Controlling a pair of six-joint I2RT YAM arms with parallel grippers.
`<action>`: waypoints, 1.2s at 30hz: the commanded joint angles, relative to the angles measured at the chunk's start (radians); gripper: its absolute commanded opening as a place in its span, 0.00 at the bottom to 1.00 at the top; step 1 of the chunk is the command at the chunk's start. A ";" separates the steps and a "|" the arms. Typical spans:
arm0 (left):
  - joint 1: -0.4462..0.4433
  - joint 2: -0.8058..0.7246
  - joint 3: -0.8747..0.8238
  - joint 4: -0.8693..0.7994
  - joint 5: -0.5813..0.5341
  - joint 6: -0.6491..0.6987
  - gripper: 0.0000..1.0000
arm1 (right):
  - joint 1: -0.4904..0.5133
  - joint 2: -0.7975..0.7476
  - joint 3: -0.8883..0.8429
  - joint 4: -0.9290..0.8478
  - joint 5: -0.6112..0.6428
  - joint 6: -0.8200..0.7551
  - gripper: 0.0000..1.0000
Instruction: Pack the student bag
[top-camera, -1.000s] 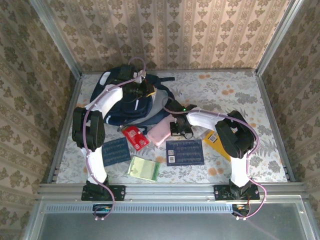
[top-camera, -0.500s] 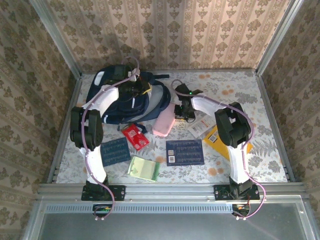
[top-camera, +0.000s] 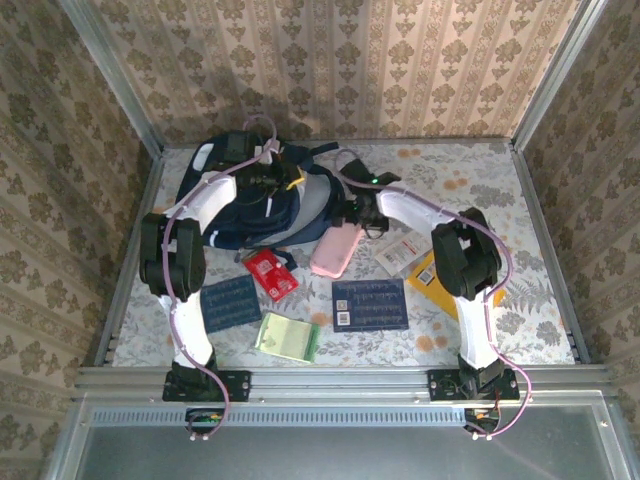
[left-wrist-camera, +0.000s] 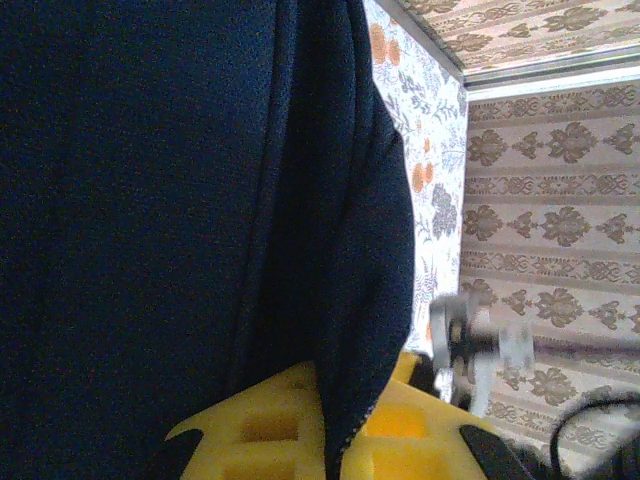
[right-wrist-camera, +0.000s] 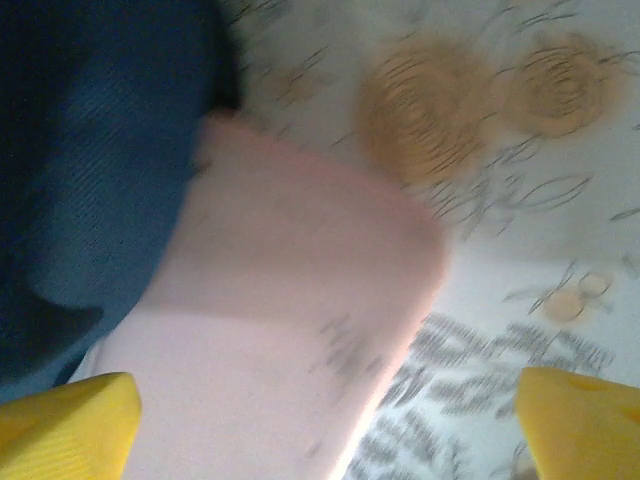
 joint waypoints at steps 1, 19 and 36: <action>0.027 -0.052 -0.019 0.047 0.050 -0.042 0.00 | 0.118 -0.046 0.017 -0.093 0.219 0.086 1.00; 0.056 -0.064 -0.034 0.072 0.058 -0.060 0.00 | 0.222 0.023 0.047 -0.126 0.152 0.663 1.00; 0.075 -0.069 -0.043 0.101 0.077 -0.088 0.00 | 0.202 0.156 0.071 -0.100 0.103 0.607 1.00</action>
